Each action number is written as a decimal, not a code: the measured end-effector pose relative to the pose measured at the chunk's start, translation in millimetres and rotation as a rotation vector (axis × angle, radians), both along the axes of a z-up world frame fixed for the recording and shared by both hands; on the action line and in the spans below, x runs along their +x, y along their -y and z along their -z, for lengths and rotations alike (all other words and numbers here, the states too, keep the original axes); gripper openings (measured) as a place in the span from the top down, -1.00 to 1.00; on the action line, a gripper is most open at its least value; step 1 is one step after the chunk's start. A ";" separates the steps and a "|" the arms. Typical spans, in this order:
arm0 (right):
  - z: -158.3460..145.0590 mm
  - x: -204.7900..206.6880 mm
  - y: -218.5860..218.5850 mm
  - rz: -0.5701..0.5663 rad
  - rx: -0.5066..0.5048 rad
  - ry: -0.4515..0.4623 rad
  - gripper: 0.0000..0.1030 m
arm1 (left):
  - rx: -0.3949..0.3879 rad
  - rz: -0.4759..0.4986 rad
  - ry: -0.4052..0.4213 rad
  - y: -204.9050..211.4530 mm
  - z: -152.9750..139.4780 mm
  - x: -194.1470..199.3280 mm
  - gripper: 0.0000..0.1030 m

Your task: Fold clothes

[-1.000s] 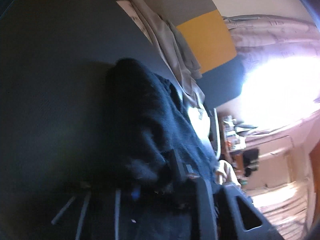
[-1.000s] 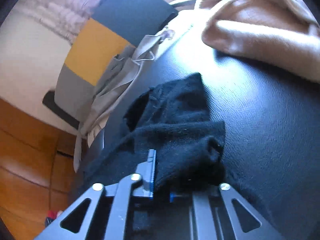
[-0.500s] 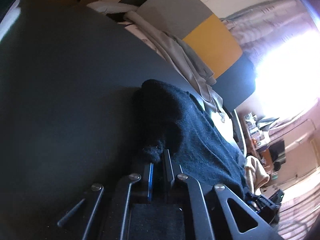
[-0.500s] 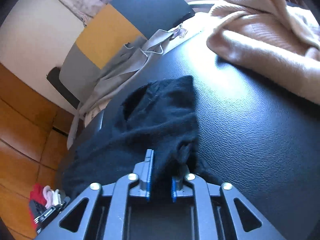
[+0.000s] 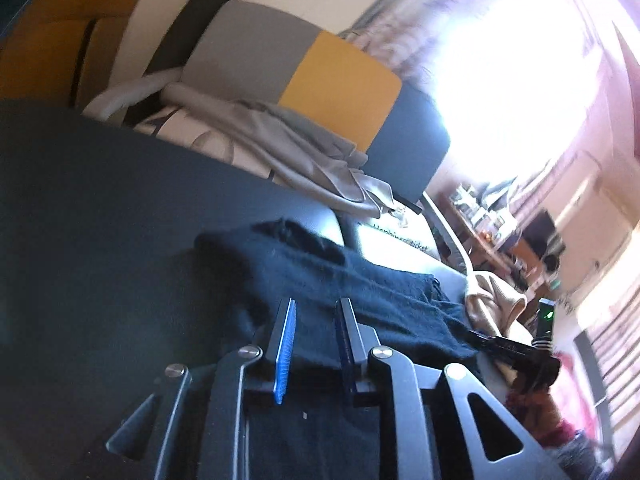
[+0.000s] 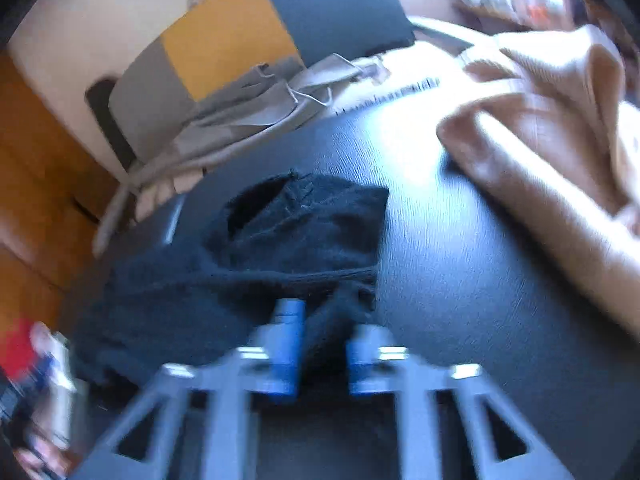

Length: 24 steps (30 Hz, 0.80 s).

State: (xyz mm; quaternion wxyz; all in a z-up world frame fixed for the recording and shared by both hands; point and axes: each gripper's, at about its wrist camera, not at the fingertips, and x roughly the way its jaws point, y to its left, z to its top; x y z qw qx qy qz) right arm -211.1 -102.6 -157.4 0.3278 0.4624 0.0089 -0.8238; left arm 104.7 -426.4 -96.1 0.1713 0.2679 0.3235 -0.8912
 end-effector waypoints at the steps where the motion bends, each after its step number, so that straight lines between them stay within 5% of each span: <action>1: -7.4 5.1 5.1 -0.025 0.033 -0.061 0.87 | -0.009 0.002 0.023 1.7 2.8 -7.0 0.58; 5: -34.5 12.5 26.2 -0.076 0.136 -0.271 0.87 | -0.044 0.009 0.115 8.5 14.2 -35.0 0.57; 10: -4.1 -17.7 30.9 -0.052 0.189 -0.167 0.72 | -0.013 -0.010 0.196 14.6 38.9 -34.8 0.57; 14: -1.9 -13.6 13.6 0.015 0.238 -0.208 0.13 | 0.007 0.008 0.149 15.3 29.0 -22.9 0.56; 15: -9.0 -9.1 10.7 0.024 0.230 -0.239 0.14 | -0.002 0.006 0.131 16.5 23.5 -21.0 0.56; 21: -41.6 35.7 45.9 -0.159 0.131 -0.342 -0.04 | -0.065 0.032 0.118 24.9 5.0 -44.9 0.54; 24: -22.7 45.7 75.1 -0.224 0.184 -0.318 -0.04 | -0.053 0.019 0.176 38.4 20.3 -61.2 0.54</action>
